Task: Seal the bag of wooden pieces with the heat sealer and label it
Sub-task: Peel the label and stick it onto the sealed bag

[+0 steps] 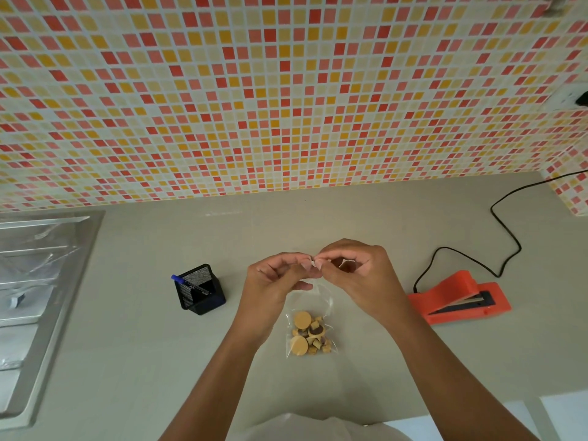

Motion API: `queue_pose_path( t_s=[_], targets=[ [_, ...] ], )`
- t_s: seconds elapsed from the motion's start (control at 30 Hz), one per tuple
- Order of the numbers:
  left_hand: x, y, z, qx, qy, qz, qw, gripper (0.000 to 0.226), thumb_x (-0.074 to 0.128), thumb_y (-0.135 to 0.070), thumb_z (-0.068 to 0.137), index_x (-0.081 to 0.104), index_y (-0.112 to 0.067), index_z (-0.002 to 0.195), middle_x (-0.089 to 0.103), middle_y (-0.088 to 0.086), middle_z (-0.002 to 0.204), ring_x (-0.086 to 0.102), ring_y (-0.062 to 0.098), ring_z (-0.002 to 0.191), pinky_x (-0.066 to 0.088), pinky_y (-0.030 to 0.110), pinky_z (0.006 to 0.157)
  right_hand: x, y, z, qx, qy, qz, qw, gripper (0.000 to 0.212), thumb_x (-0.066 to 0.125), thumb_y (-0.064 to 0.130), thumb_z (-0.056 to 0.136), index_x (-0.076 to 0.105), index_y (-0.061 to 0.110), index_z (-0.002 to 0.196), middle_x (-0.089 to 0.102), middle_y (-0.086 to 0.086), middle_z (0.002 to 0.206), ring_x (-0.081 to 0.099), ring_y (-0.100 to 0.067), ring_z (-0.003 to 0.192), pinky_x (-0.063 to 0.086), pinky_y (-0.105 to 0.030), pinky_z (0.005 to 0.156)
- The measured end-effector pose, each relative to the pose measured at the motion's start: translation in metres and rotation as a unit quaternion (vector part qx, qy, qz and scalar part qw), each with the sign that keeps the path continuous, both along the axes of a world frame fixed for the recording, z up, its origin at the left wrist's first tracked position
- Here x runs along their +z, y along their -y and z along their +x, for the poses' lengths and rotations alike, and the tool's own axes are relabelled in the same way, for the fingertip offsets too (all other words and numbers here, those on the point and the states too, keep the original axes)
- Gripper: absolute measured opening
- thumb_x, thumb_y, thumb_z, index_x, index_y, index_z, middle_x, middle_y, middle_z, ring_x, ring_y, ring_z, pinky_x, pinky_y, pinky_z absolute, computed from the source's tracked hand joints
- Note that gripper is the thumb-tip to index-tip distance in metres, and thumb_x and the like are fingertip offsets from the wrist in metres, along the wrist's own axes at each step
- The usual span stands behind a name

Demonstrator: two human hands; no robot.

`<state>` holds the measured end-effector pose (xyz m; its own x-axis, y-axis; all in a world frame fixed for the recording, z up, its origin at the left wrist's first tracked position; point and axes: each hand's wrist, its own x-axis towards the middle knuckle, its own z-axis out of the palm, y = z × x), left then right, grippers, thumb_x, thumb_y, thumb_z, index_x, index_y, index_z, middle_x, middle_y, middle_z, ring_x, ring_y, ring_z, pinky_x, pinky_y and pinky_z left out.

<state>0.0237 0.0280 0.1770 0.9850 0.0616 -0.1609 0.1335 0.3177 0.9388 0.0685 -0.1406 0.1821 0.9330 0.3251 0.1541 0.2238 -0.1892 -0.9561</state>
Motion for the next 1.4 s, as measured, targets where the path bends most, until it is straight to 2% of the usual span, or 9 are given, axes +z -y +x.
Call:
queue_pose_path(
  t_s=[0.1,0.33,0.5,0.63,0.73,0.8,0.97,1.23,1.4],
  targets=[
    [0.001,0.000,-0.001,-0.004,-0.008,-0.015,1.000,0.023,0.068,-0.014,0.082,0.071,0.003,0.096,0.074,0.020,0.097,0.072,0.033,0.094,0.058,0.037,0.077,0.000,0.000,0.000,-0.001,0.019,-0.011,1.000,0.013,0.076,-0.001,0.082,0.080,0.009,0.090,0.076,0.003,0.084,0.072,-0.019,0.082,0.057,-0.031,0.070],
    [0.001,-0.001,-0.002,-0.012,-0.016,-0.022,1.000,0.016,0.068,-0.011,0.082,0.074,-0.005,0.096,0.075,0.018,0.095,0.073,0.030,0.092,0.059,0.034,0.076,0.000,0.001,-0.002,0.002,0.007,-0.008,1.000,0.012,0.077,0.003,0.083,0.080,0.012,0.090,0.076,0.005,0.085,0.069,-0.019,0.077,0.052,-0.025,0.064],
    [0.000,-0.002,-0.003,-0.005,-0.025,-0.026,0.999,0.015,0.070,-0.010,0.079,0.077,-0.011,0.092,0.076,0.017,0.089,0.073,0.024,0.082,0.059,0.030,0.071,-0.002,0.002,-0.006,0.011,0.008,-0.014,1.000,0.015,0.079,0.020,0.080,0.080,0.016,0.094,0.075,0.008,0.089,0.063,-0.017,0.066,0.049,-0.028,0.056],
    [-0.003,-0.002,-0.004,0.002,-0.036,-0.010,0.999,0.016,0.070,-0.006,0.080,0.073,-0.009,0.095,0.076,0.016,0.089,0.073,0.024,0.082,0.059,0.030,0.069,-0.002,0.000,-0.007,0.010,0.004,-0.020,1.000,0.014,0.078,0.004,0.083,0.080,0.015,0.091,0.077,0.009,0.083,0.066,-0.015,0.068,0.047,-0.020,0.060],
    [-0.006,-0.002,-0.003,0.008,-0.043,0.011,0.999,0.021,0.068,0.003,0.084,0.068,-0.007,0.103,0.076,0.016,0.086,0.073,0.024,0.082,0.057,0.030,0.067,-0.003,-0.002,-0.009,0.002,-0.005,-0.038,0.999,0.014,0.077,0.005,0.084,0.080,0.018,0.088,0.077,0.007,0.081,0.068,-0.018,0.071,0.049,-0.022,0.062],
    [-0.007,-0.003,-0.003,0.010,-0.042,0.030,0.999,0.025,0.072,0.000,0.082,0.066,-0.009,0.105,0.076,0.015,0.083,0.072,0.023,0.081,0.056,0.029,0.066,-0.004,-0.005,-0.011,-0.012,-0.027,-0.040,0.999,0.017,0.076,0.006,0.084,0.080,0.023,0.084,0.077,0.008,0.079,0.069,-0.017,0.072,0.050,-0.022,0.064],
    [-0.014,-0.003,-0.002,0.014,-0.033,0.074,0.997,0.029,0.073,-0.002,0.083,0.063,-0.017,0.105,0.076,0.012,0.081,0.069,0.026,0.080,0.052,0.030,0.067,-0.005,-0.013,-0.012,-0.050,-0.116,-0.024,0.992,0.014,0.072,0.005,0.085,0.080,0.015,0.080,0.076,0.005,0.073,0.066,-0.009,0.066,0.050,-0.017,0.065],
    [-0.028,-0.007,-0.002,0.014,-0.041,0.120,0.992,0.030,0.068,0.005,0.084,0.061,-0.017,0.103,0.076,0.007,0.077,0.072,0.018,0.080,0.051,0.026,0.068,-0.017,-0.022,-0.007,-0.133,-0.218,0.033,0.966,0.014,0.068,0.005,0.087,0.076,0.007,0.075,0.060,-0.007,0.056,0.051,-0.015,0.051,0.042,-0.021,0.053],
    [-0.044,-0.011,-0.006,0.024,-0.059,0.136,0.989,0.025,0.067,0.007,0.083,0.060,-0.013,0.097,0.073,0.012,0.075,0.071,0.014,0.076,0.049,0.029,0.066,-0.028,-0.023,-0.001,-0.205,-0.298,0.108,0.926,0.015,0.063,0.007,0.089,0.072,0.000,0.079,0.062,-0.013,0.069,0.048,-0.016,0.050,0.037,-0.026,0.047]
  ],
)
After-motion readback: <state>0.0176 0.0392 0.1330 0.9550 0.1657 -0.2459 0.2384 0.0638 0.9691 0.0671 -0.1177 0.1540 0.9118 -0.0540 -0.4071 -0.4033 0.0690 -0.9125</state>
